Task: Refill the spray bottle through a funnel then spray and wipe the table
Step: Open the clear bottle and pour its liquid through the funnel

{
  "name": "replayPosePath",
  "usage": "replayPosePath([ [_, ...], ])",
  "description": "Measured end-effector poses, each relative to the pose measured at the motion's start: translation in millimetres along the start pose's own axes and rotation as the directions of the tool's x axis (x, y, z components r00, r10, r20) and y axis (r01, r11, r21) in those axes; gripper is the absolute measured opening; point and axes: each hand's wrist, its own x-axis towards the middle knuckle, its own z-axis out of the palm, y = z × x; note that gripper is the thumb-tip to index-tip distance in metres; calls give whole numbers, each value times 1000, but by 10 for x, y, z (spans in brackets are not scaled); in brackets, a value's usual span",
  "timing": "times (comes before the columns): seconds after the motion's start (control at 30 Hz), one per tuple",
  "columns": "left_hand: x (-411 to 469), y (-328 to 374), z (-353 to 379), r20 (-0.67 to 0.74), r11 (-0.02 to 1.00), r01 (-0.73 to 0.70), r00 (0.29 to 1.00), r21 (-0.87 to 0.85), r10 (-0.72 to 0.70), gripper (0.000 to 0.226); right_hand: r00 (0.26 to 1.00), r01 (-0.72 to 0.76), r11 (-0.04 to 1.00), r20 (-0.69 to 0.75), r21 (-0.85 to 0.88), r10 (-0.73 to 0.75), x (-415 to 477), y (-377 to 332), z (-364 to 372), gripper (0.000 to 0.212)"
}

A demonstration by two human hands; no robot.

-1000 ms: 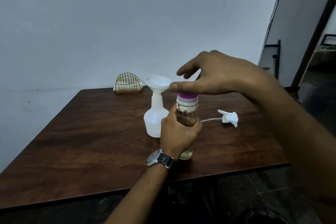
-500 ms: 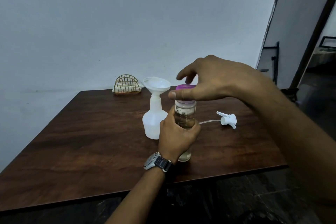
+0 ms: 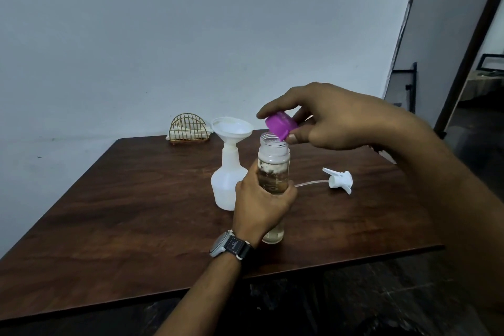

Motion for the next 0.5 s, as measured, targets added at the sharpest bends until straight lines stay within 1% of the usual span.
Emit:
replayPosePath([
  [0.1,-3,6,-9,-1,1000,14,1000,-9,-14,26,992,-12,972,-122,236,42,-69,180,49,49],
  [0.17,-2,10,-8,1,1000,22,1000,-10,-22,26,972,-27,914,-202,404,118,-118,330,148,45],
  [0.23,-4,21,-11,-3,1000,18,1000,0,-18,25,943,-52,860,-258,508,209,-130,497,303,41],
  [0.3,-6,25,-11,-17,1000,11,1000,2,-11,25,911,-99,822,-282,561,302,-120,703,516,37],
  [0.37,-10,14,-19,-28,1000,16,999,-1,-16,25,884,-161,795,-272,585,380,-135,900,790,36],
  [0.43,-14,-7,-36,-31,1000,15,999,1,-15,25,863,-247,796,-248,552,440,-177,1099,1106,38],
  [0.5,-13,-26,-58,-36,1000,6,999,7,-6,25,848,-357,792,-183,496,497,-248,1240,1410,36],
])
